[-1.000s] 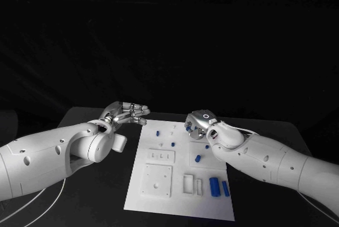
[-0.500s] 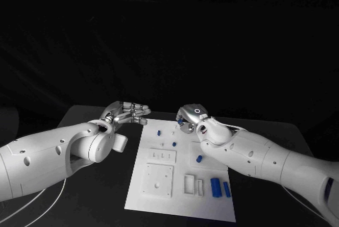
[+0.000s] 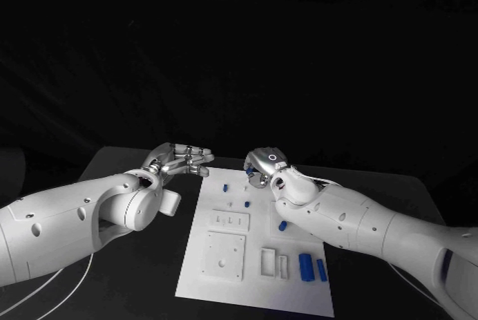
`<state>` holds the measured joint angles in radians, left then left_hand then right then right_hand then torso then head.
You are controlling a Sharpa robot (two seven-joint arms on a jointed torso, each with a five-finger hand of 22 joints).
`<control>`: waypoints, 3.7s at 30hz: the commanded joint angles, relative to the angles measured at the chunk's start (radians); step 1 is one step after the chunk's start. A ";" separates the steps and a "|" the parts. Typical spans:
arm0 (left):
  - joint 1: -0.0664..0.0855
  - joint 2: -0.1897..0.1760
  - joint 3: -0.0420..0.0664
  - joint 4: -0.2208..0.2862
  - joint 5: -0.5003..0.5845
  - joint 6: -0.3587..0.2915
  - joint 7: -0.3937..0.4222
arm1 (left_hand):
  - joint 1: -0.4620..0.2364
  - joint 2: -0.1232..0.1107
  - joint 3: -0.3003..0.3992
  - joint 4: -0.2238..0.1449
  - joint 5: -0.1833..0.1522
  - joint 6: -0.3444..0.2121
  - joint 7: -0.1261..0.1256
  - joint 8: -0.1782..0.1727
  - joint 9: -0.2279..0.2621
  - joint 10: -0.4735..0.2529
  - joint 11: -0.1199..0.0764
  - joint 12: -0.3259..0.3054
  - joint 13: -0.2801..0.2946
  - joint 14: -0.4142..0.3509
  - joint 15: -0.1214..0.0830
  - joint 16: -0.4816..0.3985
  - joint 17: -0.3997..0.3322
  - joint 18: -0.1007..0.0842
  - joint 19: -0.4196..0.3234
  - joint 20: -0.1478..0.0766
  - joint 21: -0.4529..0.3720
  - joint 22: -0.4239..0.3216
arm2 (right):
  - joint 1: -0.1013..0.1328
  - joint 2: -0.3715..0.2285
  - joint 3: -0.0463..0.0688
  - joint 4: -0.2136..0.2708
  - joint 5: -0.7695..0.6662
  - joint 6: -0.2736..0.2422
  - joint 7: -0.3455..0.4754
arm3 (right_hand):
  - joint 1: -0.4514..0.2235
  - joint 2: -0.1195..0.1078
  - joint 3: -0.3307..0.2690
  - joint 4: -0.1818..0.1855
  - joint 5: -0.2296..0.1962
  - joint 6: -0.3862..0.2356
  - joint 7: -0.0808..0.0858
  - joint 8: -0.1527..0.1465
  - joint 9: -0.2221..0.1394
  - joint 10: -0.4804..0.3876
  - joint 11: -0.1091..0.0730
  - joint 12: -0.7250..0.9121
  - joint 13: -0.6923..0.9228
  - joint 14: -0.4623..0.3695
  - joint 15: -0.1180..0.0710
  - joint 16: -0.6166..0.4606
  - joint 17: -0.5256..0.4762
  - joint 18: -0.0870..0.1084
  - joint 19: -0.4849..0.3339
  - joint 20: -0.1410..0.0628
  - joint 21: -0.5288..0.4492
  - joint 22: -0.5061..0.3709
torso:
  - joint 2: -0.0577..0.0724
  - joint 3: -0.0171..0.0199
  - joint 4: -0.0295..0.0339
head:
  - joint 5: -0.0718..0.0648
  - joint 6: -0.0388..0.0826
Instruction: Assemble the parts on the task board
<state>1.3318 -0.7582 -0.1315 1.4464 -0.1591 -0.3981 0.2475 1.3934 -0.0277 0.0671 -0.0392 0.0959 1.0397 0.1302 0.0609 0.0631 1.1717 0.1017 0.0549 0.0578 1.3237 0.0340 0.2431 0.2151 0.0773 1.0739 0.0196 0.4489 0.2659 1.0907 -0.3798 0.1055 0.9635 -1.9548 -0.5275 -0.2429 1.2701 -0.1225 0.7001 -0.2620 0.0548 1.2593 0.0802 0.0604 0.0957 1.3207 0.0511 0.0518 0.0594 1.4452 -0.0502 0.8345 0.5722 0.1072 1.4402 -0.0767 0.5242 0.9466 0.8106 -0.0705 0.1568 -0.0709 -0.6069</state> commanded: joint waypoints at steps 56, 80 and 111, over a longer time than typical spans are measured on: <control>0.009 0.016 0.001 -0.010 -0.009 0.018 0.005 | -0.003 0.005 0.000 -0.003 0.001 0.000 0.007 0.003 0.002 -0.008 0.001 0.004 0.001 -0.002 0.004 -0.003 -0.002 -0.001 0.000 0.001 -0.003 -0.001 | -0.003 0.045 -0.004 -0.085 0.000 0.081 0.028 | -0.014 -0.001 -0.002 -0.007 0.036 0.009 -0.001 0.003 0.000 0.026 -0.020 0.007 0.003 -0.001 -0.005 0.004 -0.002 0.019 0.019 -0.002 -0.048 0.052 | 0.017 -0.0145 0.0057 | 0.009 -0.015; 0.012 0.018 0.001 -0.033 -0.009 0.018 0.004 | -0.003 0.005 0.000 -0.003 0.001 0.000 0.007 0.003 0.002 -0.008 0.001 0.004 0.001 -0.002 0.004 -0.003 -0.002 -0.001 0.000 0.001 -0.003 -0.001 | -0.007 0.026 -0.007 -0.067 -0.014 0.057 -0.002 | -0.028 -0.012 0.000 -0.012 0.122 0.013 -0.002 0.003 0.002 0.030 -0.021 0.007 0.003 -0.003 -0.009 0.003 0.001 0.022 0.023 -0.006 -0.065 0.084 | 0.017 -0.0151 0.0038 | 0.009 -0.018; 0.014 0.022 0.001 -0.060 -0.009 0.018 0.004 | -0.003 0.006 -0.002 -0.006 0.001 0.001 0.007 0.003 0.001 -0.009 0.001 0.004 0.001 -0.003 0.004 -0.003 -0.003 -0.001 -0.002 0.002 0.002 -0.007 | -0.013 0.015 -0.008 -0.034 -0.012 0.080 0.004 | -0.030 -0.014 -0.005 -0.011 0.127 0.015 -0.003 0.003 0.004 0.034 -0.023 0.007 0.003 -0.003 -0.010 0.001 0.003 0.021 0.029 -0.007 -0.083 0.105 | 0.019 -0.0179 0.0042 | 0.010 -0.024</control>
<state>1.3445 -0.7381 -0.1313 1.3850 -0.1653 -0.3934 0.2458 1.3934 -0.0277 0.0643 -0.0419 0.0959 1.0397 0.1302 0.0609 0.0631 1.1717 0.1017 0.0549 0.0578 1.3237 0.0340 0.2431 0.2134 0.0773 1.0739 0.0196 0.4489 0.2598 1.0872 -0.3641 0.1022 0.9307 -1.9609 -0.5016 -0.2398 1.2433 -0.1411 0.6968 -0.2737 0.1744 1.2669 0.0778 0.0605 0.1003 1.3224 0.0531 0.0573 0.0610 1.4434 -0.0522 0.8382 0.5737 0.1163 1.4617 -0.0837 0.4444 1.0499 0.8289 -0.0877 0.1612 -0.0603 -0.6301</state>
